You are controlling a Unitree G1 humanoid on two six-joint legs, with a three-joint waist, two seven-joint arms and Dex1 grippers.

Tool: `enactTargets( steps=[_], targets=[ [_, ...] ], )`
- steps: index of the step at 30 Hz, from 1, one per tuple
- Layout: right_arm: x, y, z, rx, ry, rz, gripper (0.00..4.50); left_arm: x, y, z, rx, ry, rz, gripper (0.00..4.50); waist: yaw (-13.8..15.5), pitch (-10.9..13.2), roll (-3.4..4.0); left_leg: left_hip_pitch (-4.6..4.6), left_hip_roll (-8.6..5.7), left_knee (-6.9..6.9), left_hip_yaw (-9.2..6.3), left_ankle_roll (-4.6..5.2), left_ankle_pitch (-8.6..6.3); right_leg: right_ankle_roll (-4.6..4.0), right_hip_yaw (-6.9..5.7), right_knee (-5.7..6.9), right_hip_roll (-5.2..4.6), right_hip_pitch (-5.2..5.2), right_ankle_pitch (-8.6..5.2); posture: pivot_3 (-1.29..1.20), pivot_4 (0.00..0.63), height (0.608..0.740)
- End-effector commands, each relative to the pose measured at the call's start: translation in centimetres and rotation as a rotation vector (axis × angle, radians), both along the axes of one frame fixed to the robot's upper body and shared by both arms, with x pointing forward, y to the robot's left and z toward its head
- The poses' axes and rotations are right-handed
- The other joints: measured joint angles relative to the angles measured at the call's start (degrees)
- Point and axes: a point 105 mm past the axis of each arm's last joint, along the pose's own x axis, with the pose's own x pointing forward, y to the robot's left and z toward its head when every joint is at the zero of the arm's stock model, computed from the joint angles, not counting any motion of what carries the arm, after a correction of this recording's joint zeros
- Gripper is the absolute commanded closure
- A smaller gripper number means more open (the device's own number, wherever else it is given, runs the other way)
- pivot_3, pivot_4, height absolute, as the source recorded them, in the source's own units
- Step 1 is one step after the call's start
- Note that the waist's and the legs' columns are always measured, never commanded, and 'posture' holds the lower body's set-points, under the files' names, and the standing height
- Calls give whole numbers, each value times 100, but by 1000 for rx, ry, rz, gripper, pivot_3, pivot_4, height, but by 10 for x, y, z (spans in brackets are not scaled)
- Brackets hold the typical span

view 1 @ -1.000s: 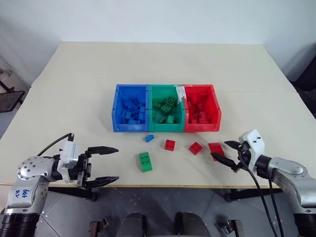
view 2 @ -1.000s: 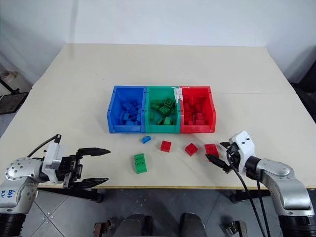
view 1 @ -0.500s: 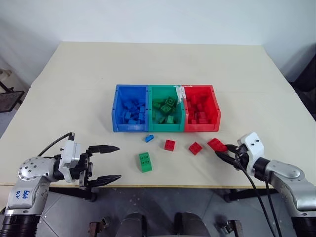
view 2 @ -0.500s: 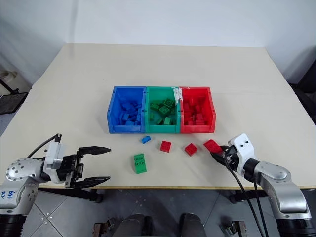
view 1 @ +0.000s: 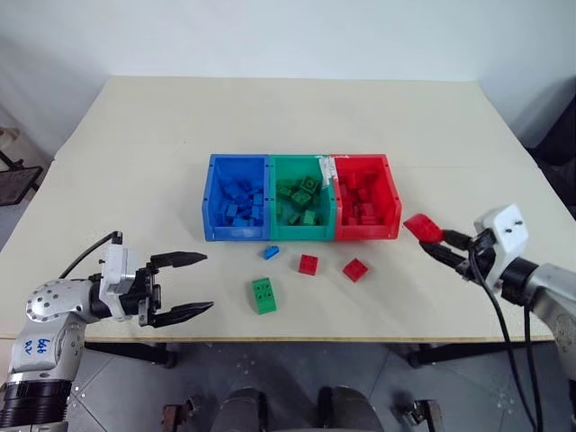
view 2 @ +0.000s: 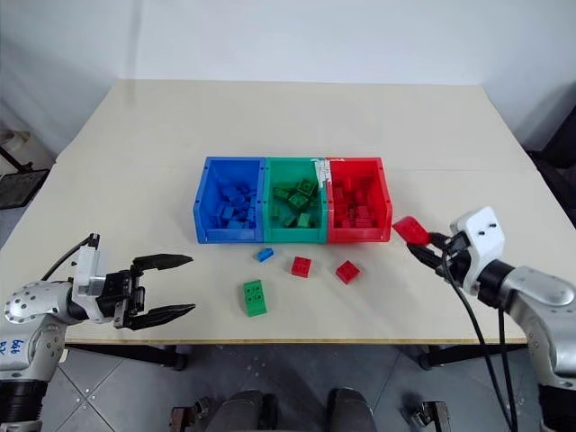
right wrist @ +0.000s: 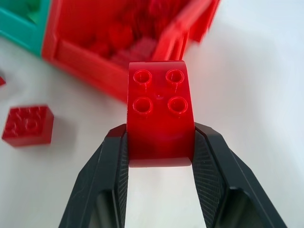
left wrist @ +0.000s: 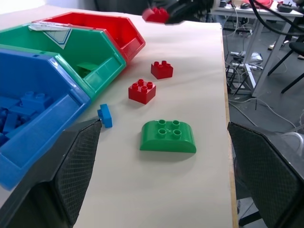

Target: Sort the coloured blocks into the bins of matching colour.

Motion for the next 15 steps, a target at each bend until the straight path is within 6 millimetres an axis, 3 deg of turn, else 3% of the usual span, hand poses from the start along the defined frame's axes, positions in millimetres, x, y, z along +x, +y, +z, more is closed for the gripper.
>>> enactTargets(
  steps=[1, 7, 10, 15],
  targets=[
    [15, 15, 21, -17, -68, 61, 3048, 1, -1, 6, -10, -41, 3, 0, -13, 0, 0, 0, 0, 0, 0, 0, 0, 0, 0, 1, 0, -1, 0, 0, 150, 740],
    [60, 38, 25, -19, -95, 110, 3048, 4, -1, 8, -19, -62, 27, 0, -21, 1, 0, -2, 1, 0, 8, 0, 0, 0, -4, 9, 0, -9, 0, 0, 150, 740],
    [76, 48, 28, -10, -122, 135, 1995, 3, 0, 9, -19, -74, 44, 0, -8, 2, 1, -6, -7, 6, 8, 3, -1, 0, -12, 12, -3, -10, 0, 0, 150, 740],
    [79, 47, 29, -39, -135, 154, 315, 3, 3, 9, -19, -82, 64, 0, -3, 2, 1, -7, -9, 8, 0, 4, -2, 0, -20, 19, -6, -9, 0, 0, 150, 740]
  ],
)
